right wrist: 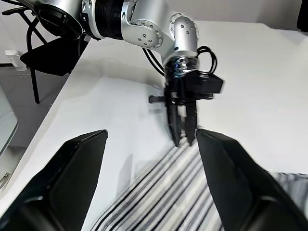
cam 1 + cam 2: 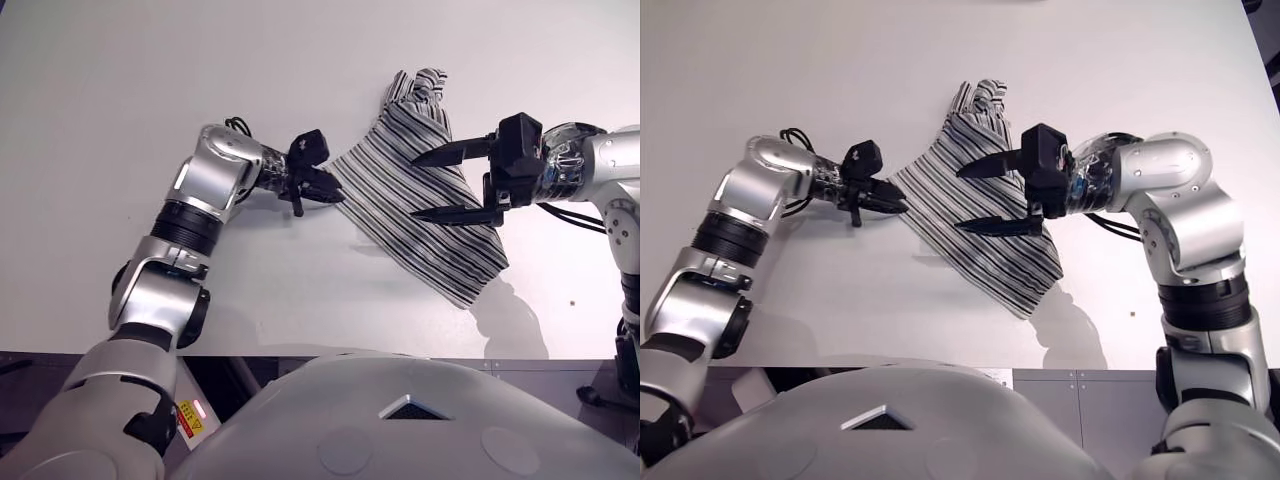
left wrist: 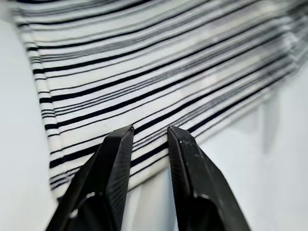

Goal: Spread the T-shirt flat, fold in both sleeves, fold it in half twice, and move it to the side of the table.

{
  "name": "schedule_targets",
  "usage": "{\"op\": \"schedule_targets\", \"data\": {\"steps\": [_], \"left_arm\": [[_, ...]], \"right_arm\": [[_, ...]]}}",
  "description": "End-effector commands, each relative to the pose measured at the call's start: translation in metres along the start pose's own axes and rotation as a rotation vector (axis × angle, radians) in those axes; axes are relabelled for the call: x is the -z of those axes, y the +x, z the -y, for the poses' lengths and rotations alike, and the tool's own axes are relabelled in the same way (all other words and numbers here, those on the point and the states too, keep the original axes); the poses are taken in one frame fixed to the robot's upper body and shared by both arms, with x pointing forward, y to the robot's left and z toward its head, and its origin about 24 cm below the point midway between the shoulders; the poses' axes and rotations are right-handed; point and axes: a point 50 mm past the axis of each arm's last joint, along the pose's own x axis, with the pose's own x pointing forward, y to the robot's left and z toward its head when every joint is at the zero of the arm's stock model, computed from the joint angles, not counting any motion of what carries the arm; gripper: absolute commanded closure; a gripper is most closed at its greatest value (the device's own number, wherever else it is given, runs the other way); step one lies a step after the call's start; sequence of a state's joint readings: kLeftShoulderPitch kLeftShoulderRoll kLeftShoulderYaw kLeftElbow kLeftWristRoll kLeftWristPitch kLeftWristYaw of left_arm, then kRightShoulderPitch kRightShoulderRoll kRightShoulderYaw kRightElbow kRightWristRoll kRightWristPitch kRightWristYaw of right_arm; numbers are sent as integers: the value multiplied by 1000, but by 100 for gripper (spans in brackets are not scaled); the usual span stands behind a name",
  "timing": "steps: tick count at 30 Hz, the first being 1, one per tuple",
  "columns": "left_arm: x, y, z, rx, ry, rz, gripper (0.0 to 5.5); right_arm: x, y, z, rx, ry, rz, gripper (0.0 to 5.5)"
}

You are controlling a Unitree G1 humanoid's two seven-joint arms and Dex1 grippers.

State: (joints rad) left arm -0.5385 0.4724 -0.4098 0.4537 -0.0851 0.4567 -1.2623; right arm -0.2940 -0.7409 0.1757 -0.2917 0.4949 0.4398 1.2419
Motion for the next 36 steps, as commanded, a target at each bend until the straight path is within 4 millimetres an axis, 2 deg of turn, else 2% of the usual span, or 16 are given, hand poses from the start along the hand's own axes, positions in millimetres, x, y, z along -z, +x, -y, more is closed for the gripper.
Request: {"op": "schedule_targets", "data": {"steps": [1, 4, 7, 10, 13, 17, 21, 24, 28, 36], "left_arm": [[50, -23, 7, -2, -129, -169, 421], [80, -53, 26, 11, -146, -252, 421], [103, -84, 47, 19, -104, -351, 421], [100, -96, 56, 17, -75, -355, 421], [99, -102, 65, 18, -52, -353, 421], [117, -117, 91, 26, -75, -393, 421], [129, -132, 116, 52, -84, -437, 421], [130, -135, 119, 31, -77, -432, 421], [120, -127, 112, 17, -44, -389, 421], [118, -124, 112, 34, -31, -380, 421]], "right_arm": [[-7, -5, 2, 31, -11, 16, 214], [-11, -13, 11, 98, 0, 51, 214], [-2, -16, 26, 257, 26, 58, 214], [24, -11, 30, 363, 15, -60, 214], [48, -17, 28, 410, -14, -185, 214], [58, -35, 16, 381, -31, -280, 214], [70, -48, -17, 284, 15, -349, 214], [82, -43, -31, 255, 49, -368, 214], [102, -32, -23, 356, 26, -409, 214], [89, -17, -11, 354, 19, -296, 214]]}}
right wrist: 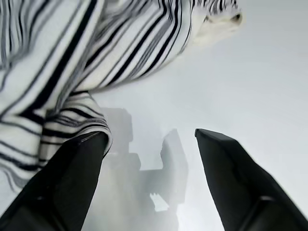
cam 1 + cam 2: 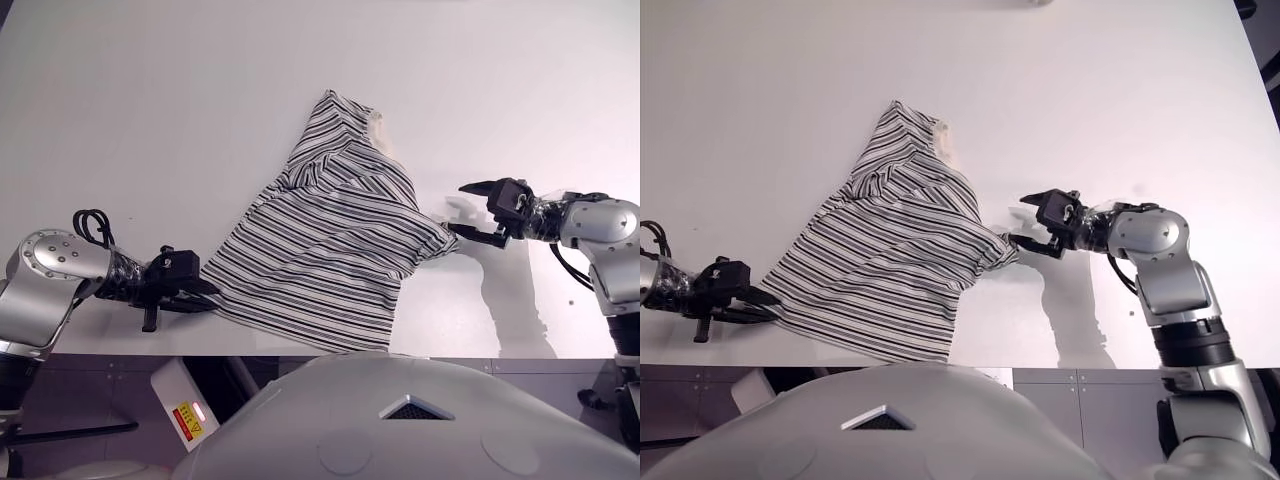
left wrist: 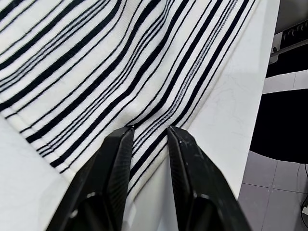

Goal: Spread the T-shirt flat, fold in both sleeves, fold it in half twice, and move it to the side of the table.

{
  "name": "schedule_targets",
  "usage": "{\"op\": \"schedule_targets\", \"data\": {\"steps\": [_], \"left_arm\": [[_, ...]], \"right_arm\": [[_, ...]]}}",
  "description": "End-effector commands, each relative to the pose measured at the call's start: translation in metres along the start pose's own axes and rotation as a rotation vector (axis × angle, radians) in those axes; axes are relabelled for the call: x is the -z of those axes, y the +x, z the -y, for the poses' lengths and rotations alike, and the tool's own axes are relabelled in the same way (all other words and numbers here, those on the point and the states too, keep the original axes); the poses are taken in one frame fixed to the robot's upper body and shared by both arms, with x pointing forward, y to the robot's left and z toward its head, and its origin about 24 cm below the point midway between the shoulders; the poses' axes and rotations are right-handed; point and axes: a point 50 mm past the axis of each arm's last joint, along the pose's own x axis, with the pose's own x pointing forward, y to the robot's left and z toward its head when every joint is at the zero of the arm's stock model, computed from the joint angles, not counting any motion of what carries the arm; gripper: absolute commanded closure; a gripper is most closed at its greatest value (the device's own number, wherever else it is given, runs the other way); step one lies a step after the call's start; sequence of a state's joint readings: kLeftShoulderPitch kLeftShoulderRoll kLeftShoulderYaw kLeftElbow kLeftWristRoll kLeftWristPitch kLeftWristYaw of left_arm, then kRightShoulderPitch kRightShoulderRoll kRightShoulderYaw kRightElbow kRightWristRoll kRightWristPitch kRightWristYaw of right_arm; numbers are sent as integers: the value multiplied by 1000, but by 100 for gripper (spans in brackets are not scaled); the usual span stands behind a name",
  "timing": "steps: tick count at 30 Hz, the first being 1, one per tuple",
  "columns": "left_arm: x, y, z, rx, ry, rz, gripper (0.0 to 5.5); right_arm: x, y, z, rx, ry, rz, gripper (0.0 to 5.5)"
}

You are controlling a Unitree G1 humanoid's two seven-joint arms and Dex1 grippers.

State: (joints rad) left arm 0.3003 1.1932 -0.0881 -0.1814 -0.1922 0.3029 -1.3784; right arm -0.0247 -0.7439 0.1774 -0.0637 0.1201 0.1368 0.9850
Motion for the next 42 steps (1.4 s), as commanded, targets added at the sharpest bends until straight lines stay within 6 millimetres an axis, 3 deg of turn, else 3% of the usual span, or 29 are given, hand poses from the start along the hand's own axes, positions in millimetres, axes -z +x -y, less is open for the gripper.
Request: {"op": "schedule_targets", "data": {"steps": [1, 8, 11, 14, 16, 20, 24, 27, 30, 32, 35, 38, 42], "left_arm": [[5, 10, 3, 11, -22, -5, 421], [6, 9, 0, 1, -16, -10, 421], [7, 8, 0, -3, -16, -13, 421], [8, 7, -1, 0, -9, -25, 421], [9, 6, -1, 1, -11, -25, 421], [3, 9, 7, 36, -27, 24, 421], [-51, 4, 13, 94, -128, 346, 421], [-85, -1, 21, 118, -183, 511, 421], [-89, 1, 22, 57, -193, 498, 421], [-92, 6, 11, -68, -158, 481, 421], [-103, 13, -8, -278, -81, 478, 421], [-109, 30, -21, -438, 11, 429, 421], [-107, 66, -17, -455, 176, 333, 421]], "right_arm": [[-10, 9, 1, -31, -29, 31, 214], [23, 22, -12, -90, -236, -181, 214], [30, 27, 2, -5, -374, -266, 214], [36, 21, 34, 191, -576, -395, 214], [31, 17, 58, 341, -673, -428, 214], [0, 20, 103, 679, -758, -350, 214], [-24, 22, 118, 870, -757, -202, 214], [-26, 7, 112, 876, -767, -145, 214], [0, 4, 87, 611, -650, -225, 214], [9, -1, 72, 453, -563, -265, 214], [-9, -2, 62, 374, -461, -158, 214], [-31, 8, 32, 143, -280, 47, 214], [-19, 16, 1, -66, -226, 27, 214]]}}
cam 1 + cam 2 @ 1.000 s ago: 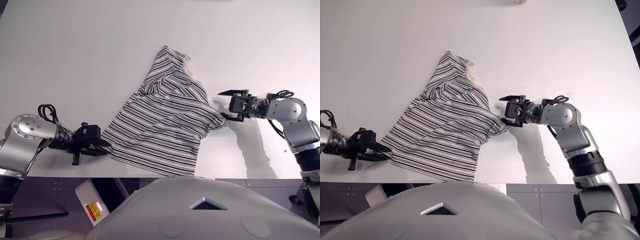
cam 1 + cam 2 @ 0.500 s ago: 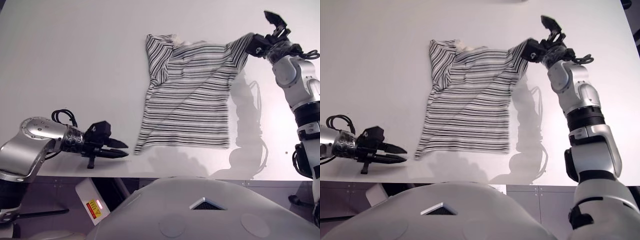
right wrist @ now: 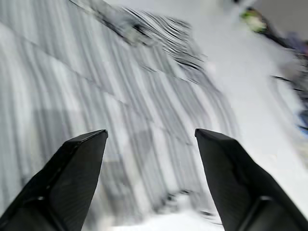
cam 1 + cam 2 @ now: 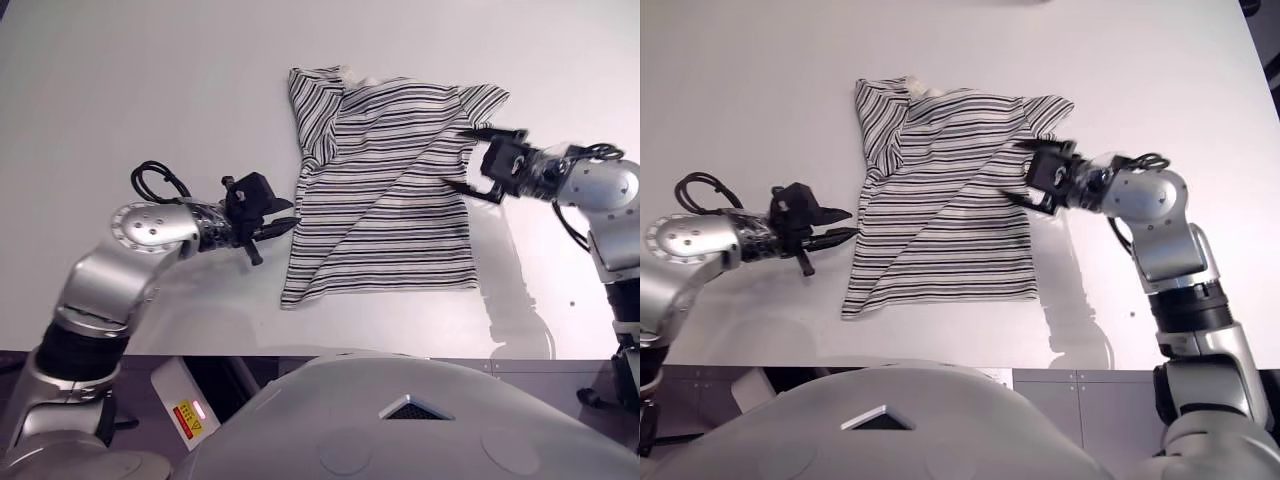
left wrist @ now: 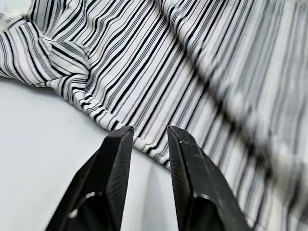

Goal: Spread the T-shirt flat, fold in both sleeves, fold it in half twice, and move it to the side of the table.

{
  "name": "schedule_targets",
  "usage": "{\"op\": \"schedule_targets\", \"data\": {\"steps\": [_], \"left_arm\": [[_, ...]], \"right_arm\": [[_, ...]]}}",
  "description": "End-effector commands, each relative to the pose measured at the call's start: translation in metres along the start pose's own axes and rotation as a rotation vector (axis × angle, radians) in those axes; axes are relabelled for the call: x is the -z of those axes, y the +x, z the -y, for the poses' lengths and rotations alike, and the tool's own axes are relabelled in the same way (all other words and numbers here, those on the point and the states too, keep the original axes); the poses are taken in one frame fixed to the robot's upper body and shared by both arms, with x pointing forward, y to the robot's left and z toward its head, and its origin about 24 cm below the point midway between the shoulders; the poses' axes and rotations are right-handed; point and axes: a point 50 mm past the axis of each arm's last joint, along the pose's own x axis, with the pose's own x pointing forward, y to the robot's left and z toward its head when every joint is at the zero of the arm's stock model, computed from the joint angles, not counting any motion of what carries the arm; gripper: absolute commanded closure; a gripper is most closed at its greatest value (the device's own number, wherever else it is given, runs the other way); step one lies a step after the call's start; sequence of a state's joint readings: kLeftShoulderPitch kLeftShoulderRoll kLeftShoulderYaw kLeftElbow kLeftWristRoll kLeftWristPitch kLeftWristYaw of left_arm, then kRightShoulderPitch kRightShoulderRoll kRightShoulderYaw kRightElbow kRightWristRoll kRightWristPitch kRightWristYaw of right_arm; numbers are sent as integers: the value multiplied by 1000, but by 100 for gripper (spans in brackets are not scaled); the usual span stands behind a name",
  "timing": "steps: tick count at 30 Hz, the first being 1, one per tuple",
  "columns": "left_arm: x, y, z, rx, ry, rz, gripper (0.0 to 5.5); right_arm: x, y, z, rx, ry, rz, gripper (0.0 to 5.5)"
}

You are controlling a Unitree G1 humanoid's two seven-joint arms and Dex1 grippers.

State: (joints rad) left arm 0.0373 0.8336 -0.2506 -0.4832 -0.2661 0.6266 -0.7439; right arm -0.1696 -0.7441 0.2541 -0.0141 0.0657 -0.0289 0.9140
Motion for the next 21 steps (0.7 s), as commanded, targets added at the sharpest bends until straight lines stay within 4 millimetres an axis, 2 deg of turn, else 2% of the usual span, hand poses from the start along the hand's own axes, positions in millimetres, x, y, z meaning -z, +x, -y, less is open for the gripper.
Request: {"op": "schedule_targets", "data": {"steps": [1, 4, 7, 9, 11, 14, 17, 21], "left_arm": [[18, 20, 18, 43, 171, -74, 421], [50, 17, 30, 122, 306, -209, 421], [80, -7, 39, 226, 359, -339, 421], [88, -26, 52, 321, 325, -346, 421], [82, -35, 61, 352, 224, -273, 421], [66, -39, 59, 313, 103, -165, 421], [41, -44, 48, 273, 19, -43, 421], [-5, -36, 14, 154, -18, 150, 421]], "right_arm": [[12, 5, -33, -170, 18, -53, 214], [25, 2, -64, -296, 36, -117, 214], [32, -13, -93, -434, 69, -164, 214], [32, -31, -115, -549, 95, -194, 214], [28, -44, -123, -611, 112, -211, 214], [22, -50, -119, -613, 119, -210, 214], [1, -50, -103, -594, 161, -123, 214], [-24, -37, -50, -404, 178, 24, 214]]}}
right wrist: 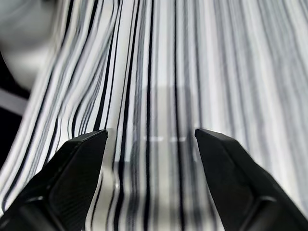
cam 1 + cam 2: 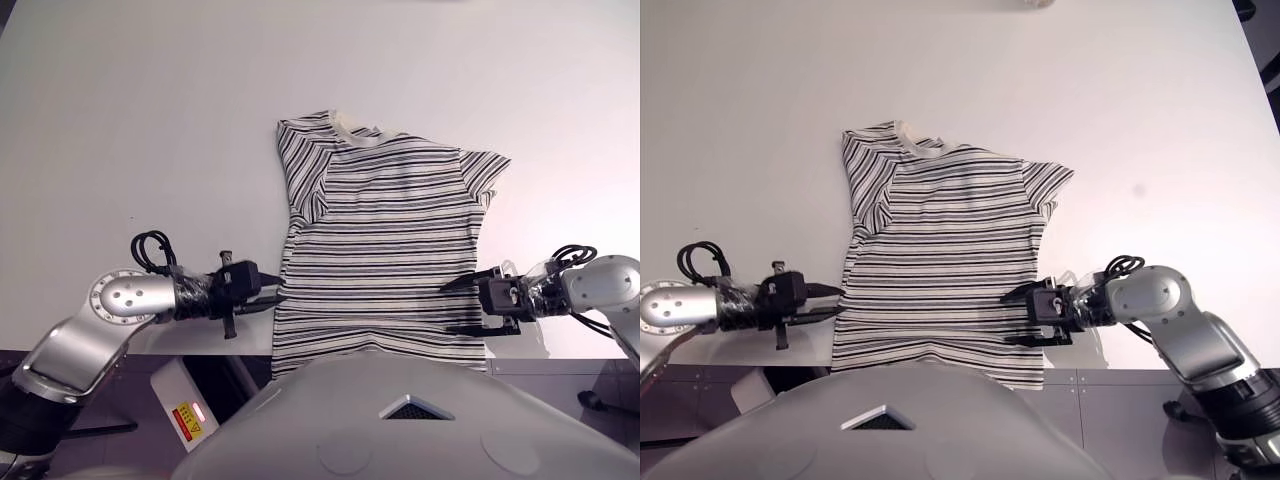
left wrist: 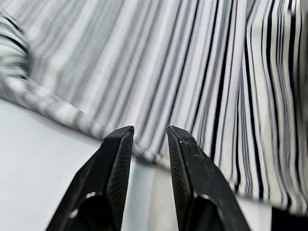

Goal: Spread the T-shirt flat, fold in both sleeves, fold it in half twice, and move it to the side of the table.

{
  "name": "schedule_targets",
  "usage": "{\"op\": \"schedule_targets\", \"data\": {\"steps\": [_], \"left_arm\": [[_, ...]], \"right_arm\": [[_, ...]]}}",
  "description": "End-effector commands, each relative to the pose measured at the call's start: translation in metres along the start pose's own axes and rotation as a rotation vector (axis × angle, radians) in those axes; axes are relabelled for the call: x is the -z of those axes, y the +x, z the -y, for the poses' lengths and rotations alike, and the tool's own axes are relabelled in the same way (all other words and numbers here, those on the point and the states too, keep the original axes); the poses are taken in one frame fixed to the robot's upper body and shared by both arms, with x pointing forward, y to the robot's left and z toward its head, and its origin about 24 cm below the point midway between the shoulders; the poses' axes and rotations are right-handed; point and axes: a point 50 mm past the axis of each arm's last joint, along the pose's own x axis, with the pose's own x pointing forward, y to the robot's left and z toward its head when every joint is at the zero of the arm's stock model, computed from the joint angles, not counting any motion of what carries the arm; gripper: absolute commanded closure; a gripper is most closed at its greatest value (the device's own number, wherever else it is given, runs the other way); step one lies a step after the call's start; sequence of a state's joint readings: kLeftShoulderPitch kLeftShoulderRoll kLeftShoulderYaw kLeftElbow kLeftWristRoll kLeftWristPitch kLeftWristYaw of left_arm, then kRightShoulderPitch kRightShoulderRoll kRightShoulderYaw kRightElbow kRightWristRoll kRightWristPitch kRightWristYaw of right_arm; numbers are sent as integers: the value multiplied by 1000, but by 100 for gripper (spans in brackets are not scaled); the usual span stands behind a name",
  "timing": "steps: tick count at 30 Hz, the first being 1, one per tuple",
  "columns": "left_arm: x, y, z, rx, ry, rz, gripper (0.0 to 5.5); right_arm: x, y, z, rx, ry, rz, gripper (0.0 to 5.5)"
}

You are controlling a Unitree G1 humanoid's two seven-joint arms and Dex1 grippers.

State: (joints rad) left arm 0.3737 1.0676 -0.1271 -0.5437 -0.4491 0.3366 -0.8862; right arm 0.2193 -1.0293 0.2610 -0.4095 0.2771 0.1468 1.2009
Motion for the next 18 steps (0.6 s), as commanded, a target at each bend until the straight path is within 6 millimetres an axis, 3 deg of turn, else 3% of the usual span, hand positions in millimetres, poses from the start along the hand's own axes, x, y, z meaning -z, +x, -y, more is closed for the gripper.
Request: {"op": "schedule_targets", "data": {"steps": [1, 4, 7, 12, 15, 18], "left_arm": [[-44, 5, -36, -138, 0, 173, 421], [-68, 26, -80, -326, -20, 215, 421], [-71, 58, -91, -344, 119, 97, 421], [-53, 92, -87, -280, 239, -95, 421], [-40, 94, -90, -233, 358, -220, 421], [-33, 86, -100, -246, 415, -294, 421]], "right_arm": [[-32, -20, 51, 209, -56, 108, 214], [-44, -34, 100, 408, -59, 164, 214], [-44, -27, 113, 441, -55, 173, 214], [-29, -2, 102, 376, -36, 145, 214], [-20, 19, 83, 269, -58, 94, 214], [4, 40, 67, 191, -76, -33, 214]]}}
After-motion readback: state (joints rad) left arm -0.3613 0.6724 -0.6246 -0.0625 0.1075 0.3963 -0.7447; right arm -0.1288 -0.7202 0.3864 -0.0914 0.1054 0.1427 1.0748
